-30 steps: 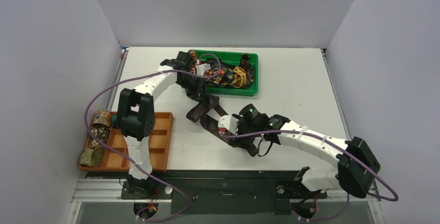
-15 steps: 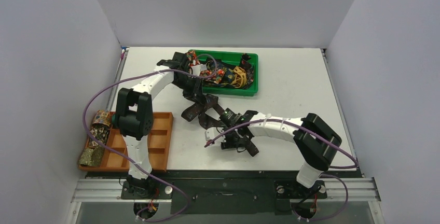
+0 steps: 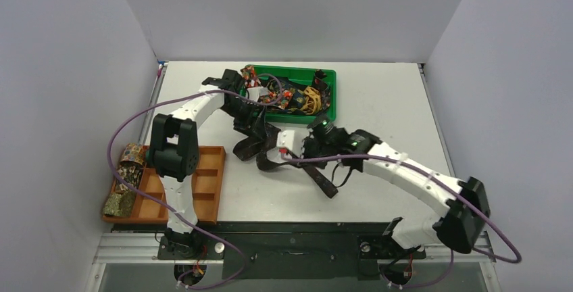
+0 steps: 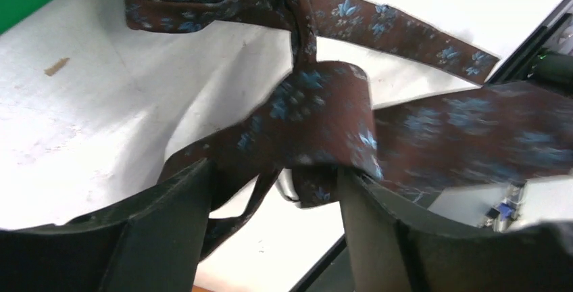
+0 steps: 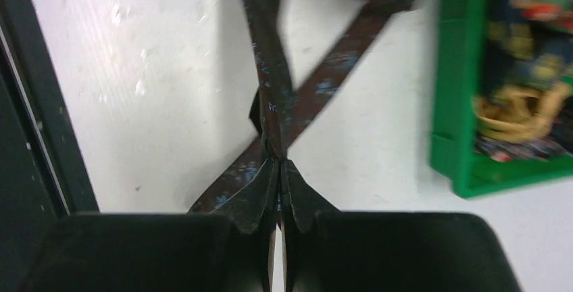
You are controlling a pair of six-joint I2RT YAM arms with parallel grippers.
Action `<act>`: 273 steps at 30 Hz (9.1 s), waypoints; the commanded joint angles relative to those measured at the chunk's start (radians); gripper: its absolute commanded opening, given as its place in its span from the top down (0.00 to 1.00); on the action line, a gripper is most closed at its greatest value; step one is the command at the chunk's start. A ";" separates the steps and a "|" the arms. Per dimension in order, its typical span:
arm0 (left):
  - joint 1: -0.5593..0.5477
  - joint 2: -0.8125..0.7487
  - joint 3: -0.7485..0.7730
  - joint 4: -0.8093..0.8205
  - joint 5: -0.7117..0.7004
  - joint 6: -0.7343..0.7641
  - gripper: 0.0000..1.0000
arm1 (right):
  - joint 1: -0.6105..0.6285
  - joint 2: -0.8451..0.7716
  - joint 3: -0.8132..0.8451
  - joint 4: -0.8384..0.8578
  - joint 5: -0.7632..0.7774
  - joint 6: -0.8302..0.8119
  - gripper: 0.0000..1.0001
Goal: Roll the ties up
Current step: Flatten out the tie at the center of the board.
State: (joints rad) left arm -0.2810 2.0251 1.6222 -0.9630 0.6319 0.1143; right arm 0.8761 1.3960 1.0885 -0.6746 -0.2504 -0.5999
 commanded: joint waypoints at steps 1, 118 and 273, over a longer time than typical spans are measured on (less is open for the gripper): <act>0.033 -0.099 -0.003 0.041 -0.058 0.082 0.29 | -0.141 -0.151 0.106 -0.028 -0.070 0.183 1.00; -0.610 0.150 0.107 0.099 -0.188 1.042 0.53 | -1.026 0.249 0.122 -0.007 -0.105 0.508 1.00; -0.683 0.262 0.223 0.414 -0.222 0.760 1.00 | -1.424 0.323 0.426 -0.686 -0.010 -0.044 0.45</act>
State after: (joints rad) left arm -0.9848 2.2688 1.8278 -0.5041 0.4763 0.8036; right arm -0.5552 1.7702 1.5021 -1.3228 -0.2127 -0.6598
